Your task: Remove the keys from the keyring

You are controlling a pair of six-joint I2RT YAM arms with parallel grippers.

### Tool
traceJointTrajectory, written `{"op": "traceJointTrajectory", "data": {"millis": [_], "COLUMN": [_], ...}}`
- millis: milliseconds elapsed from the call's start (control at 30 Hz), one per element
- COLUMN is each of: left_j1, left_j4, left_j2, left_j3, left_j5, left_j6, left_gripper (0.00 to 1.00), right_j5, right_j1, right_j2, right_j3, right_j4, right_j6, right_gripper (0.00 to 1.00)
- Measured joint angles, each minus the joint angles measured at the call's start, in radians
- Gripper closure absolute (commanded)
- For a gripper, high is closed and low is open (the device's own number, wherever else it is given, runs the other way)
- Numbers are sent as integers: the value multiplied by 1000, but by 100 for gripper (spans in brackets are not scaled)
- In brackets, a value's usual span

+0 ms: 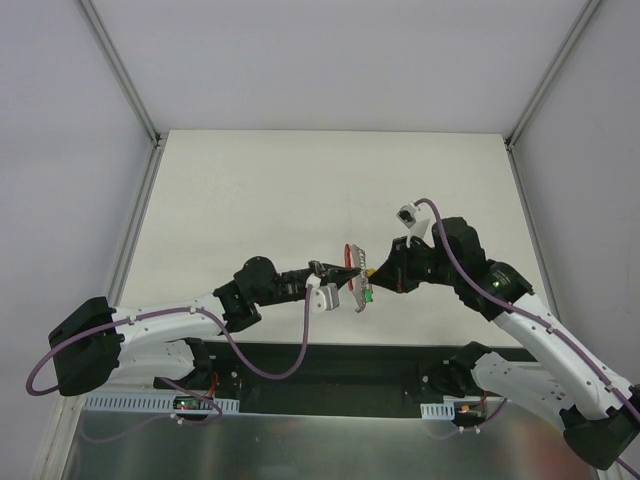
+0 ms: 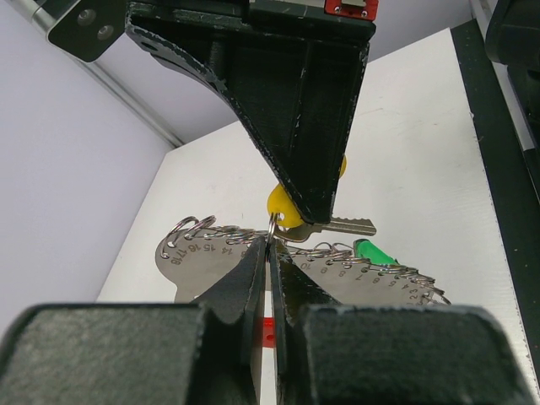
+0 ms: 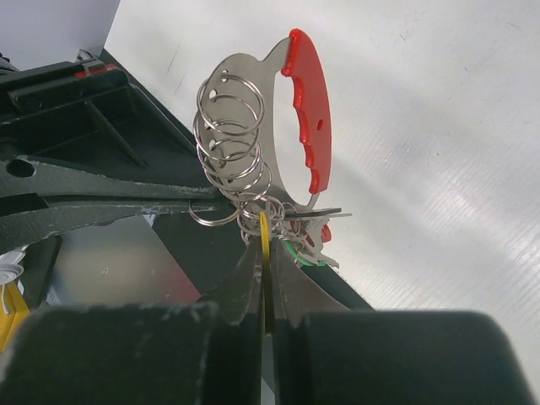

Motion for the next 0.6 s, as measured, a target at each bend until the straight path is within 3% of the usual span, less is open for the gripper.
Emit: {"op": "traceJointTrajectory", "data": {"millis": [600], "left_j1": [0], "left_j4": [6], "left_j2": [10], "left_j3": [0], "left_j5": [-79], "left_j6": [2], "left_gripper": [100], "right_j5": [-30], "right_j1": [-2], "right_j2": [-59], "right_j3": [-26], "right_j4": [28], "right_j6": [18], "right_gripper": [99]}}
